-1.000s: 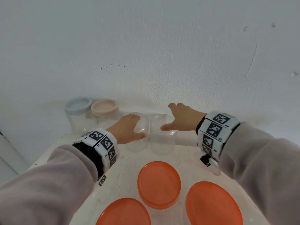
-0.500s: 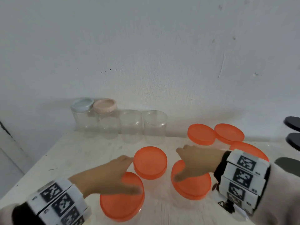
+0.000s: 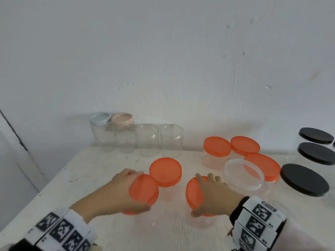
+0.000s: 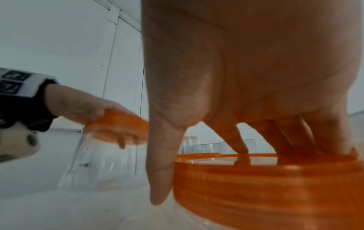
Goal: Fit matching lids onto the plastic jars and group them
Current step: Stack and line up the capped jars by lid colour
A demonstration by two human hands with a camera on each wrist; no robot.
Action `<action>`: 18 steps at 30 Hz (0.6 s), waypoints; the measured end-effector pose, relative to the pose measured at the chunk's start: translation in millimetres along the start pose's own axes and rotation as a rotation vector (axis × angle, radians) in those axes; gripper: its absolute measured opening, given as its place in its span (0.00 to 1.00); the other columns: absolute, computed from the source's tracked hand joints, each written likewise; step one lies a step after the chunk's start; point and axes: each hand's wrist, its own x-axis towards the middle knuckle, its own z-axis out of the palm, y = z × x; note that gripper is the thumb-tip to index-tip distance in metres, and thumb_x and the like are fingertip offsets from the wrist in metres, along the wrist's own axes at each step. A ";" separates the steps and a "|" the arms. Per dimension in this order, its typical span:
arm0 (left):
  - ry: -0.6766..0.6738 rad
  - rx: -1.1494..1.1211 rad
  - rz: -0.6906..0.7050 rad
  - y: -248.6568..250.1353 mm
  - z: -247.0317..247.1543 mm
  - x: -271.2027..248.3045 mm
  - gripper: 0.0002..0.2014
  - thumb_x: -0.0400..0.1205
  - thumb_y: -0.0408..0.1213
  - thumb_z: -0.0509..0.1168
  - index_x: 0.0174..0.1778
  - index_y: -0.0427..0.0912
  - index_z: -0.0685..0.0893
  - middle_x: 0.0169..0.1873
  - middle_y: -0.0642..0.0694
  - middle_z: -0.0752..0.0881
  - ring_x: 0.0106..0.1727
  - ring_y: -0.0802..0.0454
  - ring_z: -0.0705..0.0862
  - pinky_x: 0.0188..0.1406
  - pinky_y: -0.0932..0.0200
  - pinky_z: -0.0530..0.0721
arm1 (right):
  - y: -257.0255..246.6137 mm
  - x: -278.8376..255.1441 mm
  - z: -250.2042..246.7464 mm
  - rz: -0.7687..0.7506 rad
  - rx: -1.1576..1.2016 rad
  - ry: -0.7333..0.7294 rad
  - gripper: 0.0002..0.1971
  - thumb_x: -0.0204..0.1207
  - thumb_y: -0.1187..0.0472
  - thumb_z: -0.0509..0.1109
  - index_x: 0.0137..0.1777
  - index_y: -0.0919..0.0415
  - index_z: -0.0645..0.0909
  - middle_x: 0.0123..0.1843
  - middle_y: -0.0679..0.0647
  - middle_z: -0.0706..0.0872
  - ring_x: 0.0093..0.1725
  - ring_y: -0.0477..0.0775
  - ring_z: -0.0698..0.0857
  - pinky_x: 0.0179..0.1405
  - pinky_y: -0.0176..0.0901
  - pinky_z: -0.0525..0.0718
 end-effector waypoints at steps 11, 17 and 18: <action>0.320 -0.066 0.110 59.9 -39.4 47.8 0.61 0.53 0.75 0.66 0.82 0.51 0.58 0.75 0.57 0.61 0.77 0.57 0.60 0.72 0.56 0.65 | 21.9 -37.1 27.7 -0.097 0.127 0.091 0.55 0.63 0.32 0.69 0.83 0.44 0.40 0.76 0.52 0.53 0.72 0.60 0.59 0.68 0.55 0.70; 0.324 0.011 0.033 73.1 -12.7 75.7 0.52 0.69 0.62 0.72 0.83 0.44 0.54 0.79 0.52 0.57 0.80 0.49 0.55 0.76 0.51 0.64 | 35.8 -45.0 31.7 -0.162 0.192 0.113 0.57 0.62 0.31 0.71 0.83 0.44 0.39 0.79 0.47 0.49 0.76 0.58 0.56 0.72 0.54 0.67; 0.323 0.009 0.021 74.4 -10.7 78.4 0.52 0.69 0.62 0.72 0.83 0.44 0.54 0.80 0.52 0.57 0.80 0.49 0.54 0.76 0.50 0.63 | 37.7 -45.3 32.0 -0.167 0.197 0.116 0.57 0.62 0.31 0.71 0.84 0.44 0.39 0.80 0.46 0.48 0.77 0.58 0.55 0.73 0.54 0.67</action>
